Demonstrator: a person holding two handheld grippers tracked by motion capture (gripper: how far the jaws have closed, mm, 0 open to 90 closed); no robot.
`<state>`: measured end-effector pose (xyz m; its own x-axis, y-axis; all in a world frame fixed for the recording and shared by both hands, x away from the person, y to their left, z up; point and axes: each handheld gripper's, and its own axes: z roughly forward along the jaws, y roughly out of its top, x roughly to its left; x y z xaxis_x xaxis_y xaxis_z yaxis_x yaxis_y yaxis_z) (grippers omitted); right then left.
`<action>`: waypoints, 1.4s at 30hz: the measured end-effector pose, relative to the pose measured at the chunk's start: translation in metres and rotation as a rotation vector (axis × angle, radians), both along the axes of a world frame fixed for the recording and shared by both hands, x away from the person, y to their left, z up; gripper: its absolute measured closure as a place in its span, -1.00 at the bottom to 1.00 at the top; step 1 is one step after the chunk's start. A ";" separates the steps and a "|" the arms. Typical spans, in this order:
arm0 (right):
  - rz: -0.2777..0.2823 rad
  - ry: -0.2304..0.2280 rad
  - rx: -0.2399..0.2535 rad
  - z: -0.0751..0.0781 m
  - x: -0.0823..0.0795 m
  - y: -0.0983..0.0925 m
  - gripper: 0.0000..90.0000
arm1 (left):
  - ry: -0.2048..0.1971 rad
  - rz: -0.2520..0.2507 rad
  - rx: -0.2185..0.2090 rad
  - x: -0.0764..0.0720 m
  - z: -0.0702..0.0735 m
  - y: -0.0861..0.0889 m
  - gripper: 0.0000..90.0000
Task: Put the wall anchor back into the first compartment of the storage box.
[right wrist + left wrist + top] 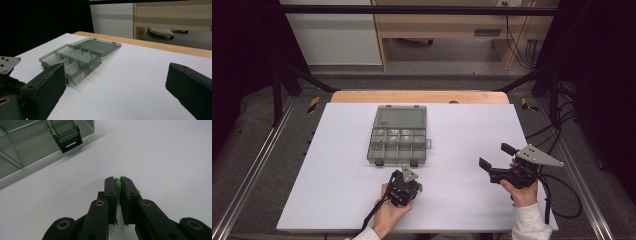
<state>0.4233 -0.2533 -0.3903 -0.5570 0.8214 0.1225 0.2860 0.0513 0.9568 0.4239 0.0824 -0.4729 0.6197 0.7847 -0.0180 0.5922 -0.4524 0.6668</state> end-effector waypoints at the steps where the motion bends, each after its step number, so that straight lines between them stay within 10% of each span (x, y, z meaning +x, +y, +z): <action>1: -0.001 -0.002 -0.001 0.000 0.000 0.000 -0.92 | 0.001 0.000 -0.002 0.000 0.000 0.000 0.86; 42: -0.001 0.002 -0.007 -0.002 0.001 0.002 -0.93 | -0.132 0.037 -0.201 0.010 0.073 0.072 0.87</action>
<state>0.4243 -0.2510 -0.3921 -0.5557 0.8229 0.1180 0.2877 0.0572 0.9560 0.4336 0.1541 -0.3998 0.5977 0.7959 -0.0967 0.5078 -0.2825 0.8139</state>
